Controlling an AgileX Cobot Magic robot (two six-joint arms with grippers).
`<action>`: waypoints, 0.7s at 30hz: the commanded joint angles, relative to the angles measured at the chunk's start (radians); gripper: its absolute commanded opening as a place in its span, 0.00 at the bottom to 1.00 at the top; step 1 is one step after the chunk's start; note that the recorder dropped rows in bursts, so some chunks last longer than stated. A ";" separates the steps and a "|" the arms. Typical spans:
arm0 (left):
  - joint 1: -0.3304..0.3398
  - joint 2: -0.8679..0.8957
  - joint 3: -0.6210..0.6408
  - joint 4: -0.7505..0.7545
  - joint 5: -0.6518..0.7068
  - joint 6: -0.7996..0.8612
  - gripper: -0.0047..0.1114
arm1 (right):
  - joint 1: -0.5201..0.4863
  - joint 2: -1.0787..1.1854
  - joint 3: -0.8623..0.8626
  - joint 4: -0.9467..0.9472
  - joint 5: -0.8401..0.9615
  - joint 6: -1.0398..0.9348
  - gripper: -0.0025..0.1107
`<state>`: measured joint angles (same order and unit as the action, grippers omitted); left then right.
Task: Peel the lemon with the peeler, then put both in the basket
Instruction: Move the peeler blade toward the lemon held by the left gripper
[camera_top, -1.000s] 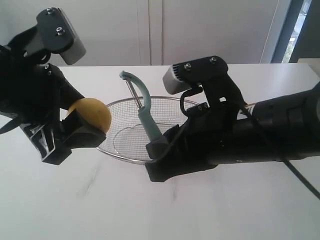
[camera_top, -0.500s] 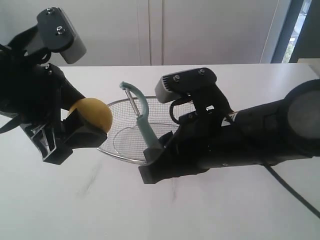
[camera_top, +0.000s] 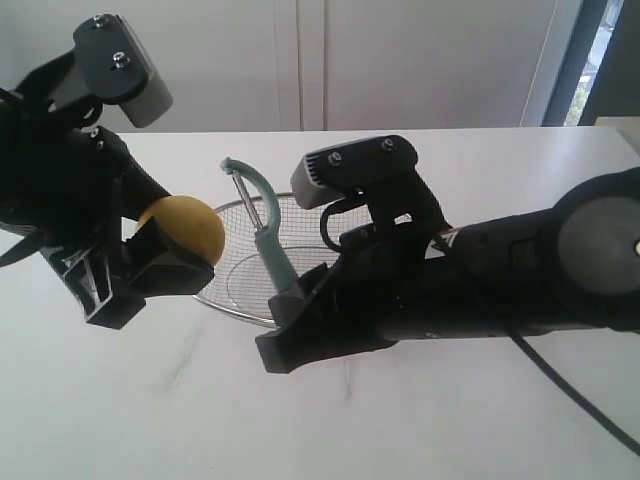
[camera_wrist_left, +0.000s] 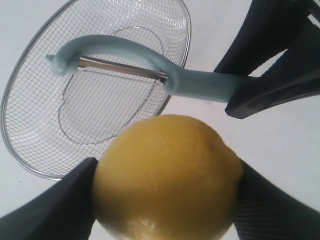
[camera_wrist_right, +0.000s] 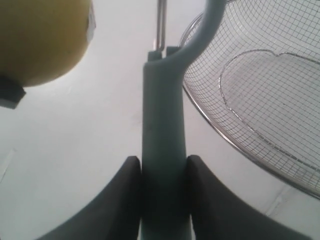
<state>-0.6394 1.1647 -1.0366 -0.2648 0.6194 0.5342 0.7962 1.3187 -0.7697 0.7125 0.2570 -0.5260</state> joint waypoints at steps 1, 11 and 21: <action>0.003 -0.014 0.001 -0.018 0.002 -0.006 0.04 | 0.003 -0.001 0.003 0.011 0.003 -0.011 0.02; 0.003 -0.014 0.001 -0.018 0.002 -0.006 0.04 | 0.003 0.029 0.003 0.016 -0.006 -0.011 0.02; 0.003 -0.008 0.001 -0.018 -0.005 -0.006 0.04 | 0.049 0.029 0.003 0.049 -0.040 -0.028 0.02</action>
<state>-0.6394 1.1647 -1.0366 -0.2648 0.6173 0.5342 0.8371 1.3491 -0.7697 0.7578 0.2474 -0.5411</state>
